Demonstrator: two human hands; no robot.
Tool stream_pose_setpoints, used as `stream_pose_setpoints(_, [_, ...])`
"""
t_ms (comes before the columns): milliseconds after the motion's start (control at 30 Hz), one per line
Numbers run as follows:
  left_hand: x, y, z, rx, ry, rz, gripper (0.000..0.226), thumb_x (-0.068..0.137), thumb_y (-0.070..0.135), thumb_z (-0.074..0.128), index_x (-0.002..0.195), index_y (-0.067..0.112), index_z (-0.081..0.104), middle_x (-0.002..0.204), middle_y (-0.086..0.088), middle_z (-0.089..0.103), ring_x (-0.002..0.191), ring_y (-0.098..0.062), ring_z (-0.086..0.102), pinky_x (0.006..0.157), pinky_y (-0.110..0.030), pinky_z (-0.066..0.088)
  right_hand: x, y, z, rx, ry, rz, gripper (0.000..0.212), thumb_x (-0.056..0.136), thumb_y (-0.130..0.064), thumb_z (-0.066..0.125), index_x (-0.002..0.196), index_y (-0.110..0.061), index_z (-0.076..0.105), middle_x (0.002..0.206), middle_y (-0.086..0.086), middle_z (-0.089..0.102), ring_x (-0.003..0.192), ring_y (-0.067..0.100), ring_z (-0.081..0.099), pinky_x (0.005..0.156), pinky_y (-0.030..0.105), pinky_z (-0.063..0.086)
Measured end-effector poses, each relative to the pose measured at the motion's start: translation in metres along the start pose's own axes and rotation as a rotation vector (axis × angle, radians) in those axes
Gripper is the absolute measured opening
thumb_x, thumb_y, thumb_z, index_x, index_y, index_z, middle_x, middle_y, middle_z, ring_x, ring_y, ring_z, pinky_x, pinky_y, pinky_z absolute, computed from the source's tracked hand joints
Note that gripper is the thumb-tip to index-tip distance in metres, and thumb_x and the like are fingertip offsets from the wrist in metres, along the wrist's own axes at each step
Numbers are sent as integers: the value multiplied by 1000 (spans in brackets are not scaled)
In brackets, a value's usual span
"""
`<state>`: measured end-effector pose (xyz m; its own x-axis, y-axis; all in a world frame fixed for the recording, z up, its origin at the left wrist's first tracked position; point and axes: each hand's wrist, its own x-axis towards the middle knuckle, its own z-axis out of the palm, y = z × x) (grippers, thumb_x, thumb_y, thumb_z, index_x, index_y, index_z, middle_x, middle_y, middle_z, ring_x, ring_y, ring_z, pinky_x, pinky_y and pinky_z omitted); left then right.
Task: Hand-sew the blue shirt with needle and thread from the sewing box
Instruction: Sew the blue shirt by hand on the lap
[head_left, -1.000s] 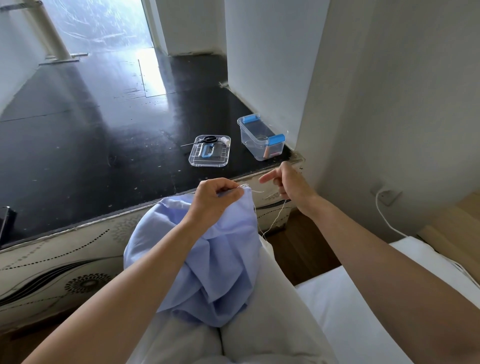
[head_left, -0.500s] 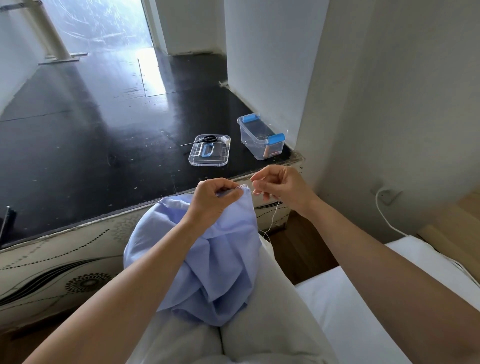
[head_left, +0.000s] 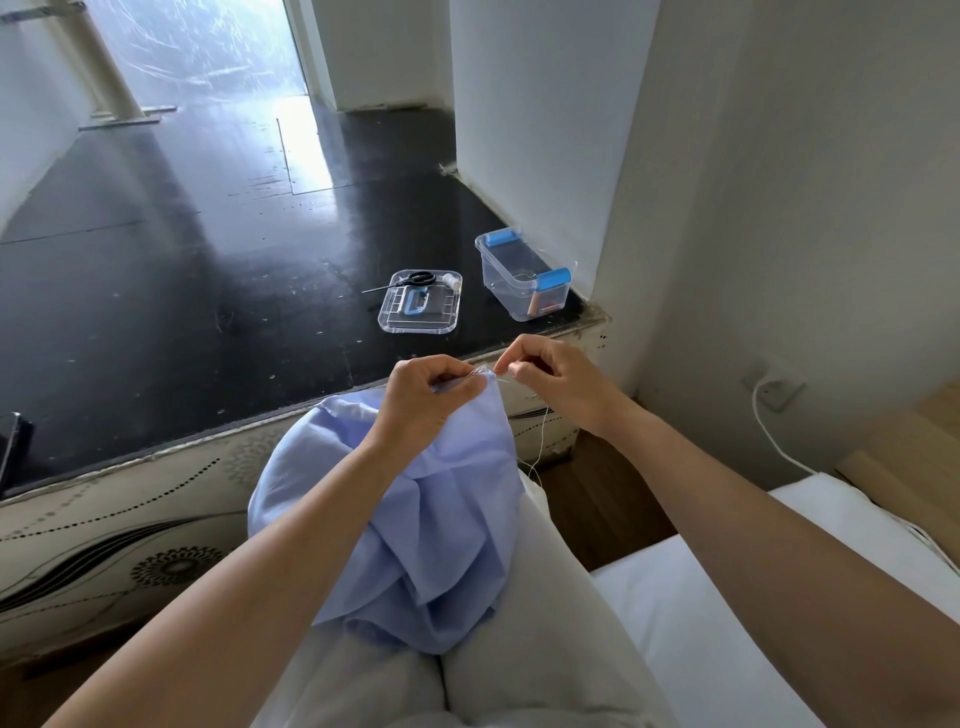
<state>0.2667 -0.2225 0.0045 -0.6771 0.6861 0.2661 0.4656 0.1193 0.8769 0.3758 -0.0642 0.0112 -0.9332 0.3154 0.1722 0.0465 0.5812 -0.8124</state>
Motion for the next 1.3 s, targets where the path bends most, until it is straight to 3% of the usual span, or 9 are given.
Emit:
stream_pose_setpoints(133, [0, 0, 0, -5, -22, 18, 8, 82, 10, 75, 86, 15, 72, 71, 7, 65, 62, 3, 57, 61, -9, 46, 0, -1, 2, 26, -3, -28, 22, 87, -36, 69, 93, -15, 64, 71, 1, 58, 58, 7, 47, 56, 15, 41])
stream_pose_setpoints(300, [1, 1, 0, -8, -22, 11, 7, 82, 9, 75, 86, 15, 72, 70, 7, 64, 61, 2, 56, 59, -9, 44, 2, 2, 3, 16, 42, -52, 26, 83, -42, 69, 89, -17, 64, 73, 2, 59, 59, 7, 47, 57, 16, 42])
stream_pose_setpoints(433, [0, 1, -1, 3, -38, 7, 7, 83, 10, 74, 88, 14, 72, 70, 8, 64, 61, 4, 57, 59, -8, 45, 3, 2, 3, 19, 15, -51, 24, 86, -36, 69, 90, -14, 64, 74, 7, 61, 59, 9, 47, 59, 21, 43])
stream_pose_setpoints(633, [-1, 3, -1, -21, -46, -33, 10, 88, 6, 68, 84, 15, 71, 70, 8, 64, 60, 5, 55, 58, -9, 42, -1, 5, 1, 133, -39, -30, 26, 89, -31, 68, 94, -6, 64, 64, -2, 54, 57, 9, 45, 56, 16, 41])
stream_pose_setpoints(800, [-2, 3, -1, -52, -78, -49, 10, 90, 10, 66, 85, 17, 70, 72, 5, 64, 62, 2, 55, 59, -12, 43, -3, 5, 2, 236, -82, -6, 24, 91, -27, 65, 95, -4, 63, 69, 5, 54, 59, 11, 45, 58, 16, 42])
stream_pose_setpoints(967, [-3, 4, 0, -97, -88, -85, 13, 92, 13, 64, 84, 22, 69, 73, 3, 63, 63, -1, 53, 59, -15, 43, -4, 6, 2, 280, -94, 10, 17, 94, -24, 61, 98, -7, 63, 85, 24, 58, 72, 25, 50, 66, 28, 46])
stream_pose_setpoints(1133, [-6, 7, 1, -158, -104, -120, 11, 94, 15, 61, 87, 18, 68, 75, 1, 63, 64, 0, 55, 61, -16, 46, -5, 7, 6, 349, -101, 27, 18, 95, -26, 59, 98, -9, 64, 92, 24, 61, 80, 32, 54, 75, 38, 47])
stream_pose_setpoints(1233, [-6, 7, 0, -171, -109, -133, 12, 95, 14, 60, 87, 19, 68, 76, 1, 64, 65, 0, 56, 62, -17, 47, -6, 6, 9, 390, -104, 65, 22, 94, -30, 59, 98, -9, 64, 90, 23, 61, 75, 29, 51, 69, 35, 45])
stream_pose_setpoints(1300, [-6, 7, 0, -183, -107, -144, 13, 95, 14, 61, 86, 20, 68, 77, 1, 64, 66, -1, 56, 63, -19, 48, -6, 5, 10, 403, -114, 81, 22, 96, -27, 57, 99, -6, 64, 86, 19, 60, 69, 20, 51, 64, 25, 45])
